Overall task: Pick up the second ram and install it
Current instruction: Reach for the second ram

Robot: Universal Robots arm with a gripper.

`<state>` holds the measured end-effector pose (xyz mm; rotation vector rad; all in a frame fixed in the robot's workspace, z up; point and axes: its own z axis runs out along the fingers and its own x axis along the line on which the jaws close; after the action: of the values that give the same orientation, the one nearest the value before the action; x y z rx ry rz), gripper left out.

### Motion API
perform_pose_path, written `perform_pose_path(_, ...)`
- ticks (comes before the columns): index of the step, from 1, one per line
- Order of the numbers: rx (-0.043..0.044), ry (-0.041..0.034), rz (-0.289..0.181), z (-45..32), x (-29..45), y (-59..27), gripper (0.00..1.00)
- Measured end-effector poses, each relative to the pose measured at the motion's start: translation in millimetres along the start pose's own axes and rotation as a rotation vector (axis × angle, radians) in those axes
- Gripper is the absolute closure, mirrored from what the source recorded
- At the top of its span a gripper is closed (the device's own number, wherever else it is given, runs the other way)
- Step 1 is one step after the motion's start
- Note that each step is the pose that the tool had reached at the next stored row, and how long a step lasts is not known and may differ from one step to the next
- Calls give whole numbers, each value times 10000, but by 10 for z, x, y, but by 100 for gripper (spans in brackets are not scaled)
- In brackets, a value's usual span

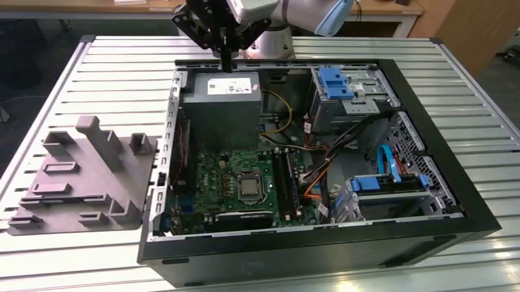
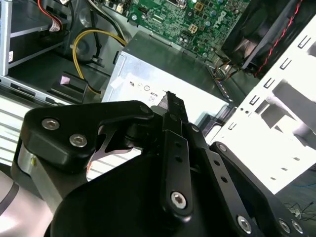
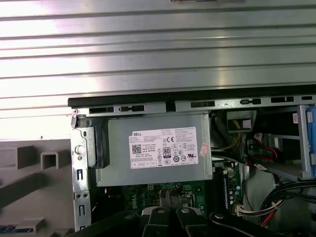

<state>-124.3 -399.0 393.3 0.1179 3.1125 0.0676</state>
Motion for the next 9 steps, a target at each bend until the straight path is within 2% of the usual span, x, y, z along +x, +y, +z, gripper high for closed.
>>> perform_pose_path(9, 0, 0, 1, -3, 122, -9, 89)
